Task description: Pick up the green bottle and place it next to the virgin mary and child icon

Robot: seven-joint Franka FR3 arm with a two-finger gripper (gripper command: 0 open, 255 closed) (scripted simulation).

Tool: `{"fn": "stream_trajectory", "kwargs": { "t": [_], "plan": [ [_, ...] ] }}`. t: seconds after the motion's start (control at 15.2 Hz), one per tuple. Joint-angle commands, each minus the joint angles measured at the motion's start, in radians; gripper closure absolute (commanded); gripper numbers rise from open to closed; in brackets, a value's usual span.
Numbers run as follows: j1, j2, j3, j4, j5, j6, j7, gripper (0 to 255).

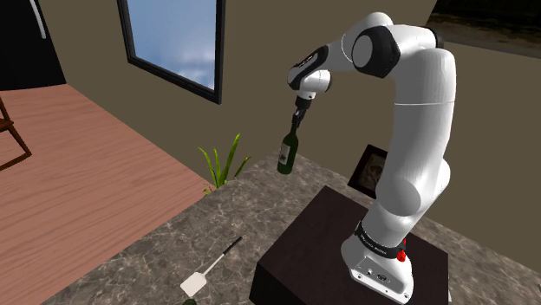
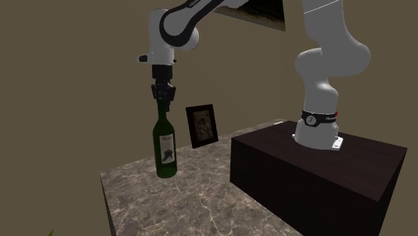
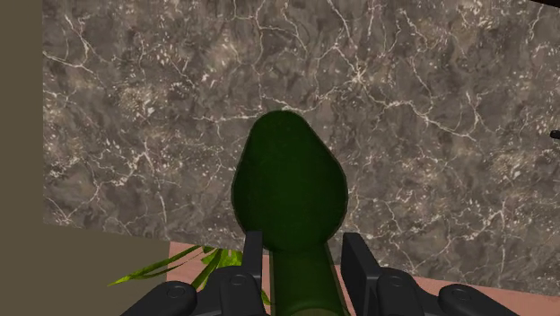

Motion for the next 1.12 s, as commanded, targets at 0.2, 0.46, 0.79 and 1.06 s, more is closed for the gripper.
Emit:
{"fn": "stream_trajectory", "kwargs": {
  "t": [0.2, 0.46, 0.79, 1.06],
  "plan": [
    [0.006, -0.032, -0.010, 0.027, -0.020, -0.056, 0.015, 255],
    [0.010, -0.058, -0.016, 0.048, -0.036, -0.101, 0.026, 255],
    [0.014, -0.087, -0.023, 0.079, -0.053, -0.157, 0.039, 255],
    [0.016, -0.106, -0.027, 0.108, -0.065, -0.204, 0.047, 255]
  ]
}}
